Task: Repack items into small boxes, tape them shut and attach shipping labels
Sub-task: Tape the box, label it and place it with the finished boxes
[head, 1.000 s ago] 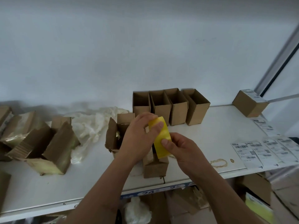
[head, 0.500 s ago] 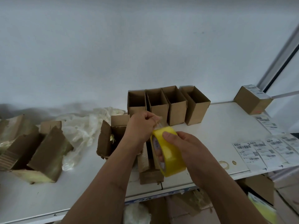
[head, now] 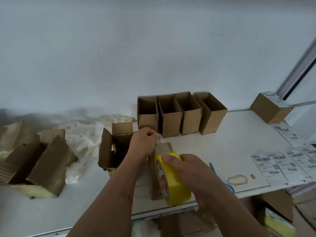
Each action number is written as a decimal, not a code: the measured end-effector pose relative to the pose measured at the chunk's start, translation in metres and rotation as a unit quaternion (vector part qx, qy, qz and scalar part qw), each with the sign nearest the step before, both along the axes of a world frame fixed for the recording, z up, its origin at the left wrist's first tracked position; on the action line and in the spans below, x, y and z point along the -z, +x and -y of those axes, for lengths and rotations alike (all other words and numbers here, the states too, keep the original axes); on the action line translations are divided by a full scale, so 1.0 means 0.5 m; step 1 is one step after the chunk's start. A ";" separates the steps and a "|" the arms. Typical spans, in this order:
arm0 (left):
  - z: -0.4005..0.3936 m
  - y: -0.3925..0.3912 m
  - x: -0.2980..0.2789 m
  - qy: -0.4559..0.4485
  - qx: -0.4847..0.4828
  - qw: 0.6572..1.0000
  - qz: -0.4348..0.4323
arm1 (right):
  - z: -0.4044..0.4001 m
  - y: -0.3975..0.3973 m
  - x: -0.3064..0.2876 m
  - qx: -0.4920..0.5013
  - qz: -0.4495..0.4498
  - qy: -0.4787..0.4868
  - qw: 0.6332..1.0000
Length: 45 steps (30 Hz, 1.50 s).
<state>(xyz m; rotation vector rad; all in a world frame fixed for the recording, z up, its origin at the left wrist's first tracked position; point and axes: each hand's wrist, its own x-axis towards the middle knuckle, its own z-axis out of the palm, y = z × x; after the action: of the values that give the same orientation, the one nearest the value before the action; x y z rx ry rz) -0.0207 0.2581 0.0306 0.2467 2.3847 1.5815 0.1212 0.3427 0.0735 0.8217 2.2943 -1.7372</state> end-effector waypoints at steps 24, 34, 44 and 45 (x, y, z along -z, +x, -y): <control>-0.052 -0.099 0.092 -0.183 0.044 0.977 -0.103 | -0.005 -0.059 0.003 0.032 0.034 0.048 0.998; -0.044 -0.117 0.095 -0.156 0.075 0.978 0.113 | 0.005 -0.076 0.016 0.064 0.031 0.006 0.997; -0.017 -0.127 0.103 -0.129 0.088 0.962 0.225 | 0.008 -0.075 0.020 0.061 0.012 -0.023 0.998; -0.015 -0.131 0.103 -0.136 0.107 0.961 0.217 | 0.011 -0.074 0.018 0.058 0.011 -0.023 0.998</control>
<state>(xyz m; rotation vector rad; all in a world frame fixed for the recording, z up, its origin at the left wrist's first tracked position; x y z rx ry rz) -0.0860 0.2655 -0.0207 0.0845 2.1134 1.0660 0.0841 0.3372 0.0645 0.9790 2.2260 -1.8116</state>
